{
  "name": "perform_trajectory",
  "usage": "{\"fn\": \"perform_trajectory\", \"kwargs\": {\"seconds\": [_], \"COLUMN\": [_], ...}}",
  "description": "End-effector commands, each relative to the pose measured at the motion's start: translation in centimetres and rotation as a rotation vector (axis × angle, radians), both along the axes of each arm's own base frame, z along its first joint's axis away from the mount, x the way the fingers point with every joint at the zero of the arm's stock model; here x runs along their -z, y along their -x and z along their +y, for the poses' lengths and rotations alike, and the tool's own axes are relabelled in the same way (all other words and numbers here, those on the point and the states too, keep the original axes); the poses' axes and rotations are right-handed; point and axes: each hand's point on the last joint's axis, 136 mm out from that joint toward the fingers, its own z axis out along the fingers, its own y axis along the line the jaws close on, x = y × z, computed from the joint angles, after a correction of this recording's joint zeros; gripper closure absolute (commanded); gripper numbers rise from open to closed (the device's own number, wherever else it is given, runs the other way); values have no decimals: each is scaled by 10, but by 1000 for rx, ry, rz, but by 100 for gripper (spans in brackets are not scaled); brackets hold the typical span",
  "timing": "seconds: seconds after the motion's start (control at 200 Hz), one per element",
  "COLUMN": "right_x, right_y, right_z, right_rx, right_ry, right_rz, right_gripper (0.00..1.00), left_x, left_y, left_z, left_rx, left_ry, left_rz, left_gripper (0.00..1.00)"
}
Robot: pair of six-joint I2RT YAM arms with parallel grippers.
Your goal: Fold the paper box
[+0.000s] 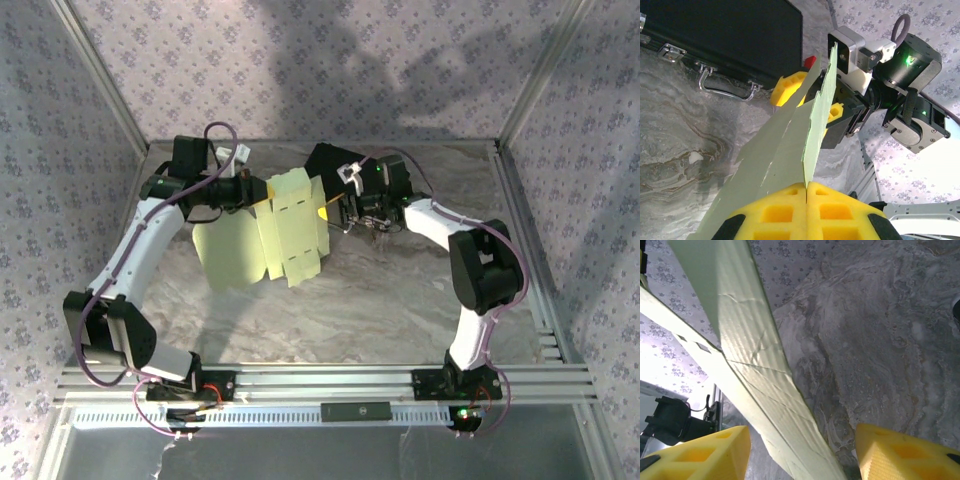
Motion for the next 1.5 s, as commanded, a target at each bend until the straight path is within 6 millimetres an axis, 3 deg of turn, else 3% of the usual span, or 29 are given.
{"fn": "perform_trajectory", "kwargs": {"seconds": [0.0,0.365,0.625,0.66,0.735,0.825,0.9,1.014,1.094,1.154,1.214,1.304,1.494], "right_x": [-4,9,-10,-13,-22,-31,-41,-53,-59,-67,-77,-97,-137], "right_y": [0,-1,8,8,13,17,16,13,7,7,6,12,51], "right_z": [5,14,12,12,15,18,17,16,10,6,-4,-21,-53], "right_rx": [-42,-88,-84,-80,-82,-60,-23,67,189,263,388,577,940], "right_ry": [-26,-39,-60,-63,-61,-51,-64,-57,-31,-22,-11,-22,-80], "right_rz": [16,75,68,71,75,84,107,158,222,260,333,470,688], "right_gripper": [42,47,76,81,93,99,100,100,100,100,100,100,100], "left_x": [-9,-5,2,2,2,-1,-4,-12,-23,-39,-57,-69,-61], "left_y": [-2,-10,-21,-22,-26,-30,-33,-35,-26,-13,5,35,97], "left_z": [1,3,14,15,19,28,37,67,94,101,86,64,23], "left_rx": [22,20,-34,-40,-62,-109,-162,-318,-452,-505,-467,-413,-258], "left_ry": [11,8,-15,-20,-41,-80,-119,-240,-336,-387,-410,-494,-606], "left_rz": [-23,-17,19,19,15,6,-4,-39,-88,-165,-277,-421,-705], "left_gripper": [100,100,98,93,70,46,35,32,32,33,35,41,49]}}
